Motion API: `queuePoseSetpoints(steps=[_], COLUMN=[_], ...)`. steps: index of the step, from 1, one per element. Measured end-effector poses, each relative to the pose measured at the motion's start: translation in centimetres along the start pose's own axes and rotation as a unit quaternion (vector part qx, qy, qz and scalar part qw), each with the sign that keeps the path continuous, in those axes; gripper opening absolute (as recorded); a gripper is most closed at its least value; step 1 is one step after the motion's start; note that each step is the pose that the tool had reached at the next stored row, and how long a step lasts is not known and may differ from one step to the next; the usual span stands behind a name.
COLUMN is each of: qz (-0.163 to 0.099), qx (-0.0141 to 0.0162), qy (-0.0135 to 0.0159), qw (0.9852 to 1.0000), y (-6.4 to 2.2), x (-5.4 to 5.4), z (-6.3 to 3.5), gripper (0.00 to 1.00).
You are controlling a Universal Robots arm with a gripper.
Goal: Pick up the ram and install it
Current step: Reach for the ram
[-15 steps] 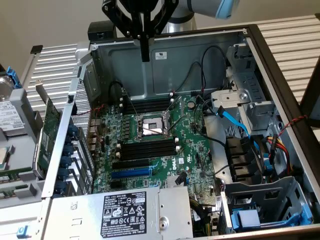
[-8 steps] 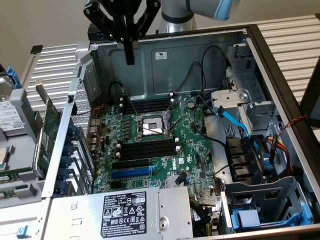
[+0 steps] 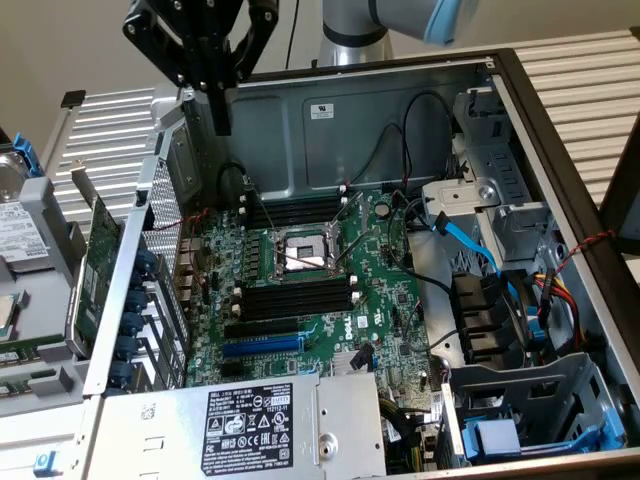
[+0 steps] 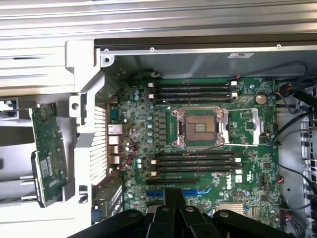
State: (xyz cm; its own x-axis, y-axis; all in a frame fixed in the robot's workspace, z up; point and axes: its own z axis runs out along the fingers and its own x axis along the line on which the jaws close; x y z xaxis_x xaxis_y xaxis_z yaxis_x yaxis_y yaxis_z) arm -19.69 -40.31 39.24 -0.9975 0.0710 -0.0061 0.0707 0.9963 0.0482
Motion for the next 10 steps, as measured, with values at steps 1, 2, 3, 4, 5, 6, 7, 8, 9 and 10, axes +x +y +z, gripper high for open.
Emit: queuePoseSetpoints(steps=[1, 2, 3, 4, 5, 6, 7, 8, 9, 10], qz=[0.0, 0.0, 0.0, 0.0, 0.0, 0.0, 0.0, 0.0, 0.0, 0.0], qx=[0.0001, 0.0001, 0.0002, 0.0002, 0.0002, 0.0002, 0.0003, 0.0003, 0.0004, 0.0004], qy=[0.0007, 0.0012, 0.0018, 0.0024, 0.0028, 0.0033, 0.0038, 0.0043, 0.0045, 0.0045], qw=[1.0, 1.0, 1.0, 1.0, 1.0, 1.0, 1.0, 1.0, 1.0, 1.0], y=[-0.03, -0.07, -0.1, -0.13, -0.16, -0.19, -0.23, -0.26, -0.3, -0.35], x=[0.5, 0.9, 1.4, 1.8, 2.3, 2.7, 3.2, 3.7, 4.1, 4.5], z=[-0.01, -0.01, -0.02, -0.02, -0.02, -0.03, -0.03, -0.03, -0.04, -0.04], gripper=[0.11, 0.11, 0.11, 0.11, 0.11, 0.11, 0.11, 0.11, 0.11, 0.11])
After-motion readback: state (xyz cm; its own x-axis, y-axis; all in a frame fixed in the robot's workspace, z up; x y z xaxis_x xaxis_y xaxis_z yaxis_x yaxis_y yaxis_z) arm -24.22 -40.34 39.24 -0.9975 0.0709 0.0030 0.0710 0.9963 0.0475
